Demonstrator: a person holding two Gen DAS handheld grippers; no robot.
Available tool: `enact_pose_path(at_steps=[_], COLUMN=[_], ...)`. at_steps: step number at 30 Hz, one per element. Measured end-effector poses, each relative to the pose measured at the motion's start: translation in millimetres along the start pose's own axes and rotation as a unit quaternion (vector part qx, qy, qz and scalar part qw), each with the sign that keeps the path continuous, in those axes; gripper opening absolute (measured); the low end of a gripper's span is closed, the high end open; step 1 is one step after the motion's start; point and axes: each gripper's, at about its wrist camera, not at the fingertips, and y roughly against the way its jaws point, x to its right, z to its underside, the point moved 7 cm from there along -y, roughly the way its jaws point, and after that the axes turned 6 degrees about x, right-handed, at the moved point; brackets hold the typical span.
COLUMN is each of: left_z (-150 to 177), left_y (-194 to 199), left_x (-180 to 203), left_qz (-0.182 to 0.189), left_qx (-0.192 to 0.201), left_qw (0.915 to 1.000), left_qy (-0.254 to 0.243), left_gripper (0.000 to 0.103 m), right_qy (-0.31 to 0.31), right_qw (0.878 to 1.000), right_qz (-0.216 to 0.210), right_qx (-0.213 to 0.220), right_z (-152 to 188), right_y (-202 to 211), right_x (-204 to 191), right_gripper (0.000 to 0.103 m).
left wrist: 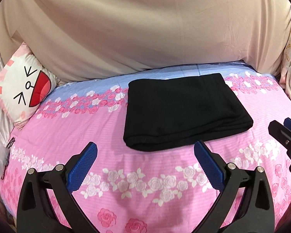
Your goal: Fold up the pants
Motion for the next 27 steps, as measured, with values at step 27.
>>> enact_pose_path(at_steps=[27], left_z=[21.0], left_y=[24.7], left_x=[-18.2], left_qz=[-0.011], left_qx=[0.013], left_qw=[0.9997], left_qy=[0.015], left_gripper=[0.098], right_qy=[0.007], right_qw=[1.0], right_qz=[0.012], right_qx=[-0.014], right_z=[16.3], right_y=[10.9], right_x=[-6.9], right_gripper=[0.076])
